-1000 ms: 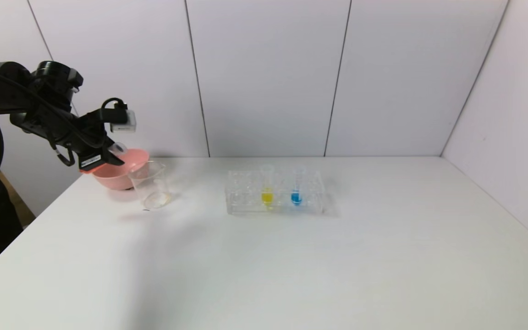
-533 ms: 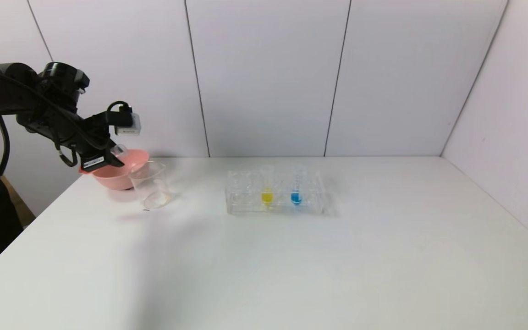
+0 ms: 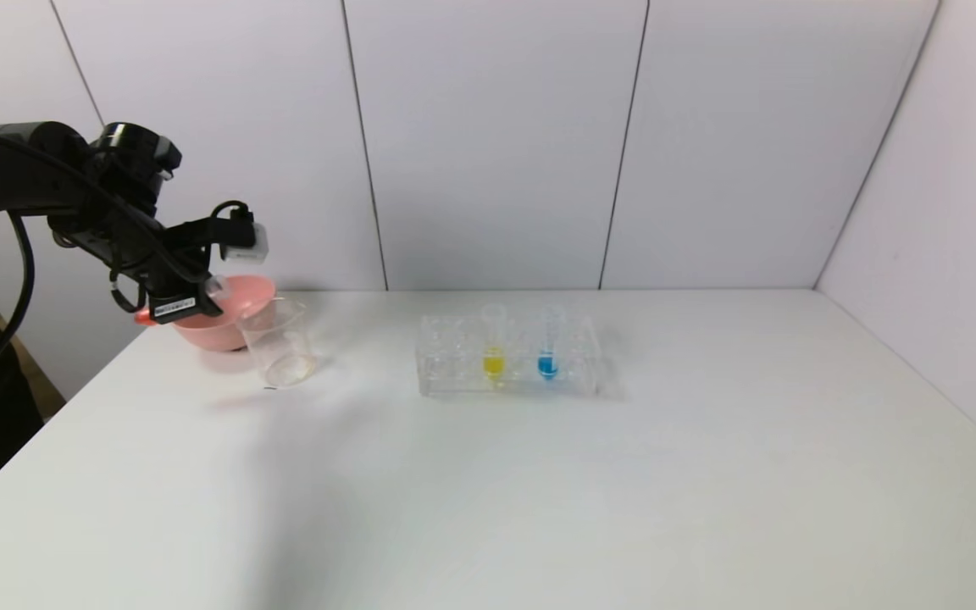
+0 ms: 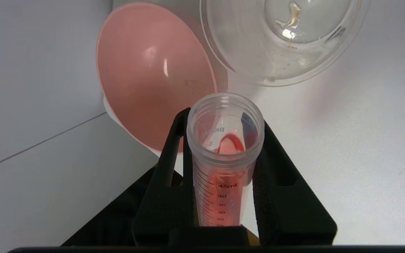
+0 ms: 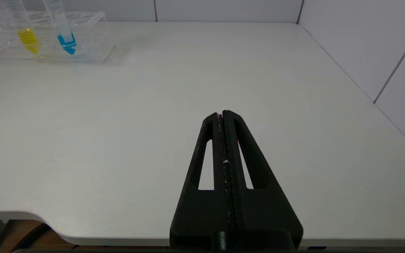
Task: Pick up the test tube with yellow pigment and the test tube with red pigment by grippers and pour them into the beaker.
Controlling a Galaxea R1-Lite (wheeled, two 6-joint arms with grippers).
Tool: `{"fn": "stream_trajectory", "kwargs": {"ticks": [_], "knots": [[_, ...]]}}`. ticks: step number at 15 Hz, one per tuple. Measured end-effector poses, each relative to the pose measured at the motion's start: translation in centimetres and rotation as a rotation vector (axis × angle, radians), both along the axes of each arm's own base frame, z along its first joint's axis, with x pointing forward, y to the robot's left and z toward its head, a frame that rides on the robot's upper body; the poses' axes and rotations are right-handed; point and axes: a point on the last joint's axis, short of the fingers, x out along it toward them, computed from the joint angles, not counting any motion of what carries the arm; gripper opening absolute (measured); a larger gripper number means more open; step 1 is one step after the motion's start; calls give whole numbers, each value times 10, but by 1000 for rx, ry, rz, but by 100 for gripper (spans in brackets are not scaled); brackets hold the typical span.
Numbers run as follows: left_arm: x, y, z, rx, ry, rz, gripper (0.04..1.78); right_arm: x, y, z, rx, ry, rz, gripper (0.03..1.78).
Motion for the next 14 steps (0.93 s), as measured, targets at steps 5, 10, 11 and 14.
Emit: {"fn": "stream_trajectory", "kwargs": {"ticks": [5,10,11,14], "knots": [[3,-4,-5,26,12,9,47,0,0,0,0,0,0,11],[5,-7,-7,47,14,15,47,0,0,0,0,0,0,11],[5,-9,-7,47,14,13,47,0,0,0,0,0,0,11],[5,-10,-7,46,13,9,47,0,0,0,0,0,0,11]]}}
